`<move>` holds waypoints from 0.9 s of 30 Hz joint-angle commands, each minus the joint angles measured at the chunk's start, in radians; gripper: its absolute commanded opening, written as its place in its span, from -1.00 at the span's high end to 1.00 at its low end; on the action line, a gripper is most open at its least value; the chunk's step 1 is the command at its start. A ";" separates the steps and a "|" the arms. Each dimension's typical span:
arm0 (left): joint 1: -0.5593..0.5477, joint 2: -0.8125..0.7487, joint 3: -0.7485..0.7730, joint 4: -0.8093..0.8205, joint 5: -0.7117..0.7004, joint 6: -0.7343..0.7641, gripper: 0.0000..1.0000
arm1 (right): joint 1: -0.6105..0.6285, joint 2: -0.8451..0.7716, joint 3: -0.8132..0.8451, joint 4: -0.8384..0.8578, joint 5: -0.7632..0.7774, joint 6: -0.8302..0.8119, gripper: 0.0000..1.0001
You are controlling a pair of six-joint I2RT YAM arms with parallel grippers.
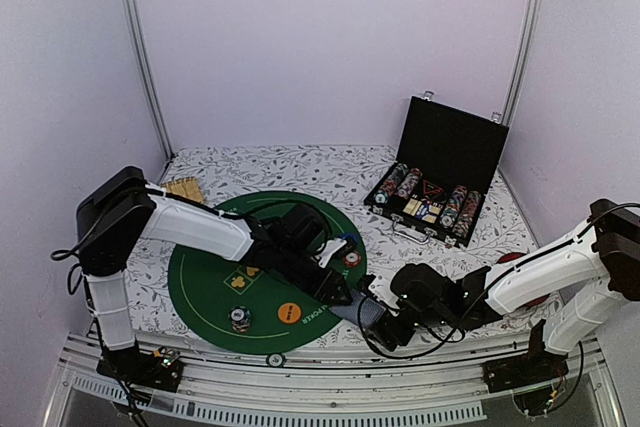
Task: Distribute texas hold em gaming equipment
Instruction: Pick up the poker card from the face-down deck piles.
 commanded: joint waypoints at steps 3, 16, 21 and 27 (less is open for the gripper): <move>-0.001 0.056 0.000 0.040 0.070 -0.013 0.04 | 0.007 -0.018 0.017 -0.024 0.014 -0.004 -0.62; -0.006 0.056 0.010 0.053 0.138 -0.012 0.51 | 0.007 -0.015 0.023 -0.028 0.019 -0.005 -0.63; 0.003 0.043 0.008 0.060 0.127 -0.022 0.92 | 0.007 -0.014 0.024 -0.030 0.023 -0.005 -0.62; 0.009 -0.016 -0.008 0.084 0.124 -0.016 1.00 | 0.008 -0.013 0.028 -0.033 0.019 -0.005 -0.63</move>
